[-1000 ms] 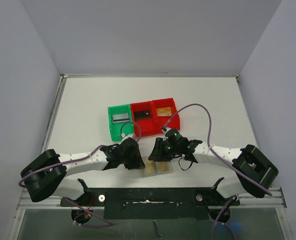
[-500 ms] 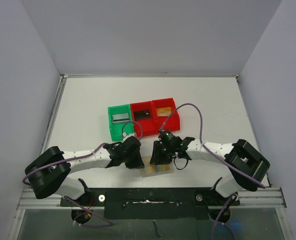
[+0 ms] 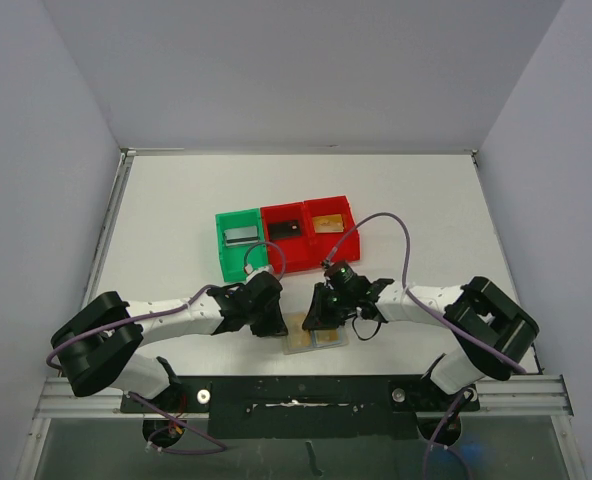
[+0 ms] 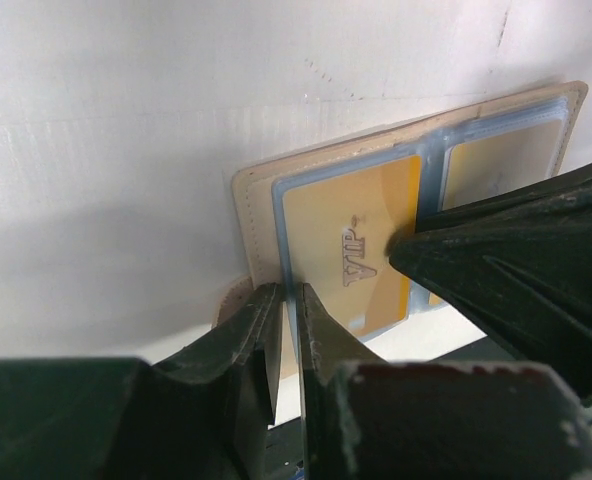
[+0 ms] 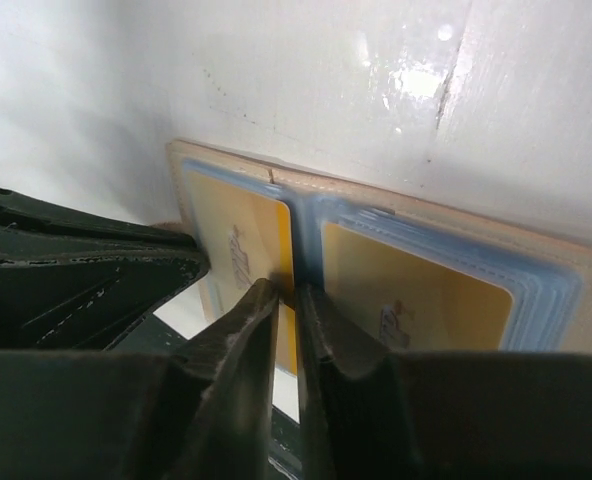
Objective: Take the credit cards out of the card holder
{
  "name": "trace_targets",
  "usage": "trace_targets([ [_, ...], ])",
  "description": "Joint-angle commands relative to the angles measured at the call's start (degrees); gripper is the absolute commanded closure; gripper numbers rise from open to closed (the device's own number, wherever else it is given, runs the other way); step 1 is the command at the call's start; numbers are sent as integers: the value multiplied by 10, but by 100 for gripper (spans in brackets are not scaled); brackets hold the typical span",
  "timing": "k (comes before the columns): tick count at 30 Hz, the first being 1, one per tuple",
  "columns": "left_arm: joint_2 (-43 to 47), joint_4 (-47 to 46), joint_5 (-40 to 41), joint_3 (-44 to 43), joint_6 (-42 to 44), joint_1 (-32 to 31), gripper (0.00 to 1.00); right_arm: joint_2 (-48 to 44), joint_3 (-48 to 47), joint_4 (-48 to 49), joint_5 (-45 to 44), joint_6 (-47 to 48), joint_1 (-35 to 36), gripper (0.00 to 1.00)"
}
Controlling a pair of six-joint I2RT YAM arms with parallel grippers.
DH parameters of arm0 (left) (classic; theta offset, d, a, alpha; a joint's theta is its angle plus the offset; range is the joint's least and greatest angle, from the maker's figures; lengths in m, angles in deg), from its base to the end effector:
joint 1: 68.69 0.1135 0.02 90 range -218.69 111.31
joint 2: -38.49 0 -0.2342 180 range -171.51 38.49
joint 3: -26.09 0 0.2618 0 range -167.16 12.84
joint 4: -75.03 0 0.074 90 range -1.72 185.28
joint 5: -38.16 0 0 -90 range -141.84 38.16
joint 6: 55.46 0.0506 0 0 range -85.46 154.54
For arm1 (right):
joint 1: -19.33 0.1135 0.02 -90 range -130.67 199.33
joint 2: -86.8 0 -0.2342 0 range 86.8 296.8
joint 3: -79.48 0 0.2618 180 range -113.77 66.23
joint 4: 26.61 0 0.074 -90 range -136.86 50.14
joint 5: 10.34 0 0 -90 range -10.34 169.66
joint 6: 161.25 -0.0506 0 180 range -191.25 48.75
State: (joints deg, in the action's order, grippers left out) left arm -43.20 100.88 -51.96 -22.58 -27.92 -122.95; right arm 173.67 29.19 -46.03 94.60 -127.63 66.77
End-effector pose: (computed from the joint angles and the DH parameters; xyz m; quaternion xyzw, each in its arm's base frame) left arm 0.1577 -0.2193 0.0959 -0.0686 0.9609 -0.2290 0.1399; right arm 0.1839 0.2196 0.0895 0.0360 0.9483 0.3049 0.0810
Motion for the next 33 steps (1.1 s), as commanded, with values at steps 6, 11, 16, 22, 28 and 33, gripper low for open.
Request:
trace_targets([
  [6,-42,18,25,15,11,-2,91,-39,69,170,97,-36,-37,95],
  [11,-40,24,30,16,9,-1,93,-58,103,217,141,-35,-64,99],
  [16,-34,31,34,16,9,-1,94,-54,108,209,181,-6,-83,99],
  [22,-31,34,36,16,9,-1,95,-50,120,219,199,-3,-99,98],
  [28,-25,36,36,17,10,-1,95,-46,119,227,227,-2,-113,98],
  [33,-21,37,38,15,11,-1,96,-40,121,211,252,20,-133,98],
])
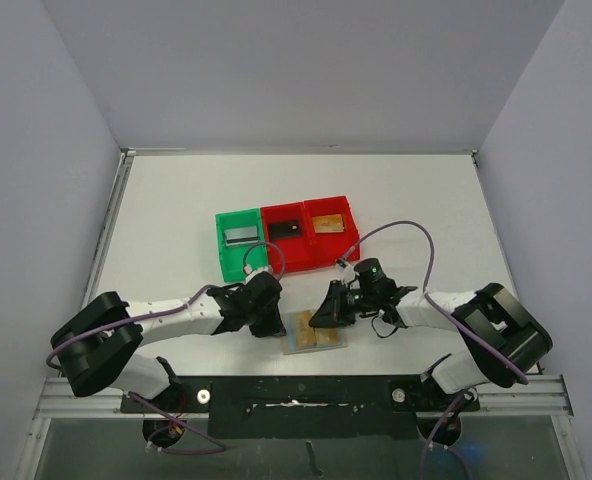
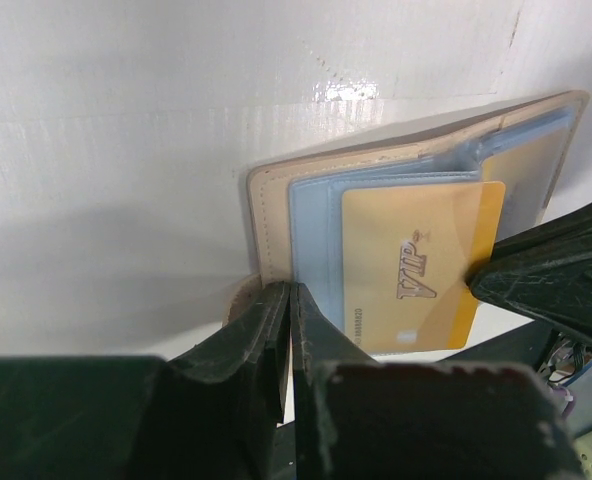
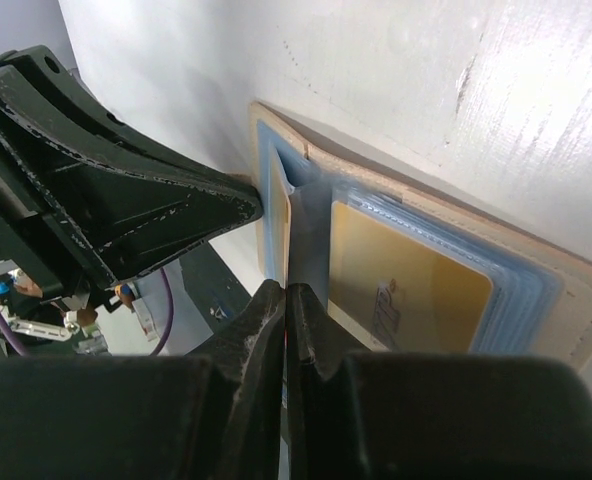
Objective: Take the credit cards out of the card holder
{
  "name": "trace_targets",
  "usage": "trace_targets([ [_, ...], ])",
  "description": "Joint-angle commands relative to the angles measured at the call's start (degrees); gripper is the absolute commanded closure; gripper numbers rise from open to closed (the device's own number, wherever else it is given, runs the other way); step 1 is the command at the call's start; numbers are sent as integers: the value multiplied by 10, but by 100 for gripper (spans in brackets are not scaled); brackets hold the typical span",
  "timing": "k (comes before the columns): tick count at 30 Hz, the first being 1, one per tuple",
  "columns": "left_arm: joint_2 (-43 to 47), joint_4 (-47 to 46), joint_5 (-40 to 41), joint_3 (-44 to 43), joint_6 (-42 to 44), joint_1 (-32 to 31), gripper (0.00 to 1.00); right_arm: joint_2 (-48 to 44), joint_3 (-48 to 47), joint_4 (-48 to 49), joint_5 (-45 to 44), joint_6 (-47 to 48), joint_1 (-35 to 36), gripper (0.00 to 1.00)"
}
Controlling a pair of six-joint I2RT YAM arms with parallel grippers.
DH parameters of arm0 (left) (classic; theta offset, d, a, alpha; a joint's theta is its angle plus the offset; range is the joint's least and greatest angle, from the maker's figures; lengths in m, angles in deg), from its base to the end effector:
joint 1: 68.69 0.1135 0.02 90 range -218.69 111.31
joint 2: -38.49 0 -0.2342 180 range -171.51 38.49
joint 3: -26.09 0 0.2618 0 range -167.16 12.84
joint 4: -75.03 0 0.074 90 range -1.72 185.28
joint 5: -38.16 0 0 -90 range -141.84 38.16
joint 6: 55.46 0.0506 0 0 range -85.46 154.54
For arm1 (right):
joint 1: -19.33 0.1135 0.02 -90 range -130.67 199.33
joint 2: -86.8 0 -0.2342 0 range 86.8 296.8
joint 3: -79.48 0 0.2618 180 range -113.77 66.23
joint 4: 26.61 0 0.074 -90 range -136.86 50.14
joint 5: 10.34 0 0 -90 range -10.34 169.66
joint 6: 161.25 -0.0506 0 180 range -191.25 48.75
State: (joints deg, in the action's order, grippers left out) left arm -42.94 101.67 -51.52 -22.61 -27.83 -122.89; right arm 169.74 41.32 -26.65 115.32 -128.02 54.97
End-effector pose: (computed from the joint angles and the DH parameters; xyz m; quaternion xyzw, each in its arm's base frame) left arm 0.1575 -0.2179 0.0963 -0.0694 0.9620 -0.2233 0.1411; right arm 0.1931 0.1747 0.0804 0.0455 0.8856 0.4596 0.0490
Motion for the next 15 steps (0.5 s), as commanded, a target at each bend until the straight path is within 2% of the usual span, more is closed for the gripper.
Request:
trace_targets([
  [1,-23,30,35,16,10,-2,96,-1,0,10,48,30,-21,98],
  [13,-8,36,38,14,17,-2,96,-6,0,-13,58,54,-41,98],
  [15,2,29,25,7,19,-1,90,-4,6,-3,49,43,-40,99],
])
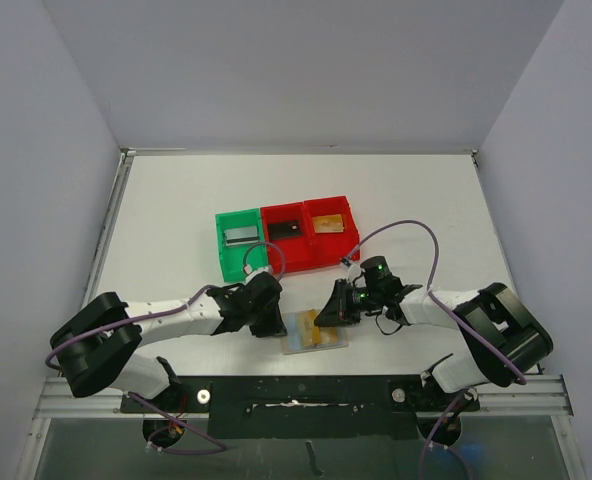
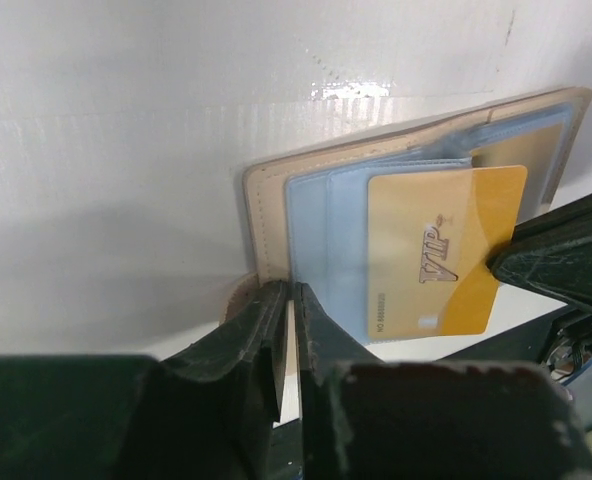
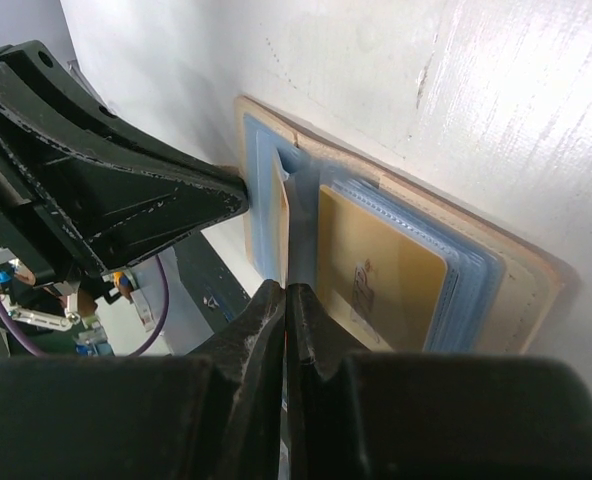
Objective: Take the credit cards out of the card holder
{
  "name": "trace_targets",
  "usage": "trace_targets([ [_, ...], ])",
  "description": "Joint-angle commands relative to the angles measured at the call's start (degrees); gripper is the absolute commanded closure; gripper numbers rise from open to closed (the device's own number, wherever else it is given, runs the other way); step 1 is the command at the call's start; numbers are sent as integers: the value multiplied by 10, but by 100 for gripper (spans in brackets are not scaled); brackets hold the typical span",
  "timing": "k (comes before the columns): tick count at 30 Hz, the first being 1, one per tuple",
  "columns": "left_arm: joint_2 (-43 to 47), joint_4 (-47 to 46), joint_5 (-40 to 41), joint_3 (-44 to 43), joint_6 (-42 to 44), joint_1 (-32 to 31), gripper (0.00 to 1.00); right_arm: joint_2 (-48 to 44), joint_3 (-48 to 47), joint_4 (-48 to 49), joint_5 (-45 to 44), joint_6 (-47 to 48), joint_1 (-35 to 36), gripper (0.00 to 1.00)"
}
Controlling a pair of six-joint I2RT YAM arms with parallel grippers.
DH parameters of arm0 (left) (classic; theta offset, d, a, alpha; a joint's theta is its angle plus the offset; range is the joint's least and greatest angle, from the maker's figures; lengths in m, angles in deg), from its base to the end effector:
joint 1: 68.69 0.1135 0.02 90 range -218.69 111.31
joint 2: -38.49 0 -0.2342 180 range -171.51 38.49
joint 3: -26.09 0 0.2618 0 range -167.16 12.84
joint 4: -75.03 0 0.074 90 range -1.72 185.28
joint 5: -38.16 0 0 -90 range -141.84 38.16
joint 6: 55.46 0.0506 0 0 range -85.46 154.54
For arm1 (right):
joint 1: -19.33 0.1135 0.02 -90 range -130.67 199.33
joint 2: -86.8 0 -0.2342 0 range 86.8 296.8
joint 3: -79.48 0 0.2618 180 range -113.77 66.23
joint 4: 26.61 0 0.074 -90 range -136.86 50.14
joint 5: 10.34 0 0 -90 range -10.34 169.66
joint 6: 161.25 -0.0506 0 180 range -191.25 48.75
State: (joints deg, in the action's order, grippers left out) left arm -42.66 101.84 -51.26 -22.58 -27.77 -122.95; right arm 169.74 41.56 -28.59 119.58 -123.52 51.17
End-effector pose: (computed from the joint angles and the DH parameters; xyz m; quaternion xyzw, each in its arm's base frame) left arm 0.1572 -0.2176 0.0972 -0.0690 0.9618 -0.2227 0.1434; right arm 0.1980 0.1612 0.0782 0.0320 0.8829 0.4666 0.0430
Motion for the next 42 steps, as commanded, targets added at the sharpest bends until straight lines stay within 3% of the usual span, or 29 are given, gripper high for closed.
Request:
trace_targets([
  [1,6,22,13,-4,19,-1,83,-3,5,16,0,-6,0,99],
  [6,40,18,-3,-59,28,0,65,-2,13,14,-31,-18,2,99],
  [10,47,-35,-65,-76,64,12,64,0,18,29,-44,-32,4,99],
  [16,-5,-103,-148,-62,57,21,75,7,28,53,-47,-45,4,99],
  [23,-66,-89,-151,-45,55,21,92,7,34,59,-42,-43,4,99],
  [35,-72,6,-85,-61,99,21,96,12,28,77,-30,-53,4,98],
  [42,-85,21,-74,-64,99,12,98,18,26,100,-31,-67,15,84],
])
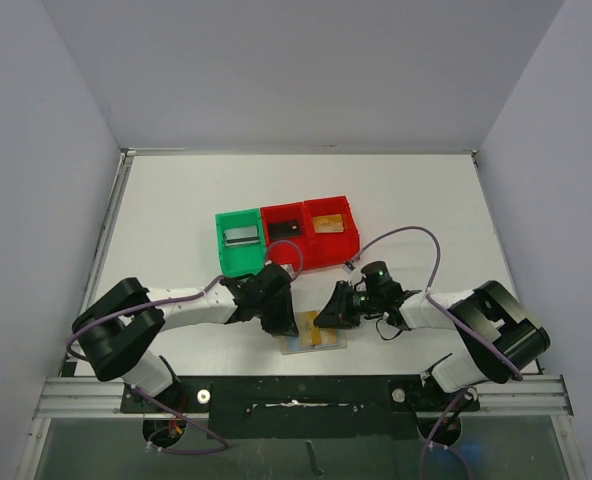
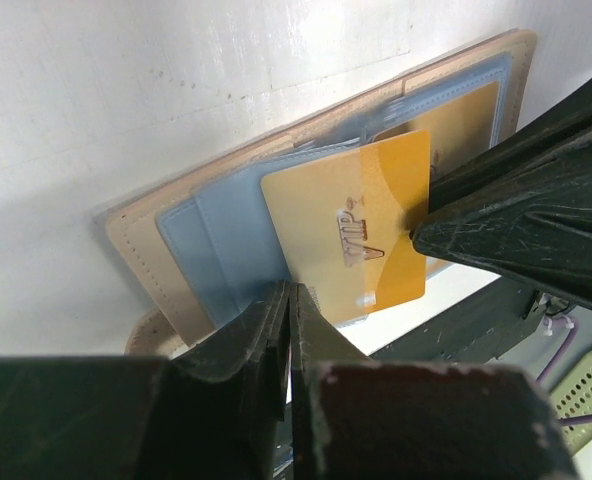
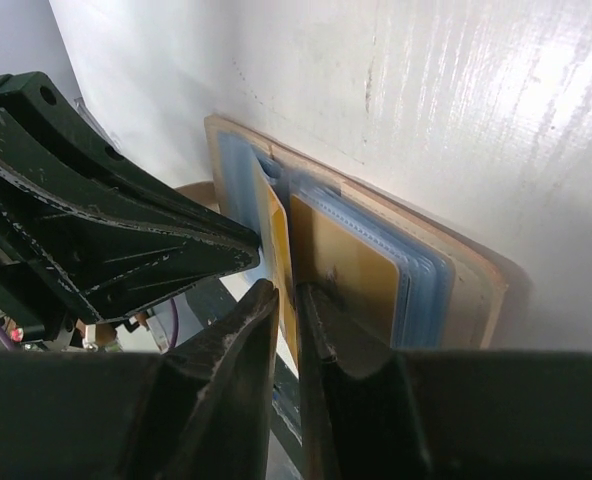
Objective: Take the credit cards out of the card holder
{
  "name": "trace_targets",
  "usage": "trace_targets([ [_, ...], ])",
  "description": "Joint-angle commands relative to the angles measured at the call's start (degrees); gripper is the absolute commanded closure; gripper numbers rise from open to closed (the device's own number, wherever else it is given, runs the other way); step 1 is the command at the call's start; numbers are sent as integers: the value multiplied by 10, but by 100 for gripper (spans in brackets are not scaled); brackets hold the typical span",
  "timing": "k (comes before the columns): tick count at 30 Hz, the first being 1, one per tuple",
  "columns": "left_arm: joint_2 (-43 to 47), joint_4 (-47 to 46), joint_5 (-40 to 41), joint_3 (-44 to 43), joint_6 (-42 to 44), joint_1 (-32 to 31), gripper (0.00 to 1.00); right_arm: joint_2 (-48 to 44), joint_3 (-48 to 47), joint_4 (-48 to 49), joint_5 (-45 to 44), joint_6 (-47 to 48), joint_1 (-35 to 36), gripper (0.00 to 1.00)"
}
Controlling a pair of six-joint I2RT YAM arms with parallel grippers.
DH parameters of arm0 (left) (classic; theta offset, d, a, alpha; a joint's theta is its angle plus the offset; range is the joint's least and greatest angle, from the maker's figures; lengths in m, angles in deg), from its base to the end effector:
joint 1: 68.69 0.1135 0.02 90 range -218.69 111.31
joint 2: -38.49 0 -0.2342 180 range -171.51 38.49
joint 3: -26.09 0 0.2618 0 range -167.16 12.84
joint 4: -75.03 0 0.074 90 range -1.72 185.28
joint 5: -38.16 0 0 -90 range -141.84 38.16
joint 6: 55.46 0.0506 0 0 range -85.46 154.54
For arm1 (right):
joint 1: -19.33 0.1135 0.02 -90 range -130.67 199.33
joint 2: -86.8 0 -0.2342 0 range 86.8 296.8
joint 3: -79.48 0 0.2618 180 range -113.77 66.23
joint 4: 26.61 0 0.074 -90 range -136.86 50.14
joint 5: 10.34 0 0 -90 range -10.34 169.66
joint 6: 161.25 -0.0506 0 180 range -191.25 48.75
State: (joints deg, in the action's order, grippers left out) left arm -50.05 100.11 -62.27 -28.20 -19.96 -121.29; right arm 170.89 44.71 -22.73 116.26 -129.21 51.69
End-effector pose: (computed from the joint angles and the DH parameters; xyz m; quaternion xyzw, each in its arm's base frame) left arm 0.1710 -0.2388 0.0938 0.0081 0.9607 -0.2639 0.0860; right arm 0.1925 0.1577 0.0662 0.0786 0.8831 0.4601 0.0478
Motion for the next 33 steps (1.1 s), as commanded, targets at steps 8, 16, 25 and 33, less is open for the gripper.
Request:
trace_targets([
  [8,-14,36,41,0,17,-6,98,35,-20,62,-9,-22,43,81],
  [16,-19,40,47,1,17,-6,99,18,-15,48,-20,-21,42,95],
  [25,-1,61,71,4,21,-6,99,-39,-25,-46,-17,36,14,100],
  [33,19,60,81,1,24,-6,99,-113,-32,-74,-7,59,-9,100],
])
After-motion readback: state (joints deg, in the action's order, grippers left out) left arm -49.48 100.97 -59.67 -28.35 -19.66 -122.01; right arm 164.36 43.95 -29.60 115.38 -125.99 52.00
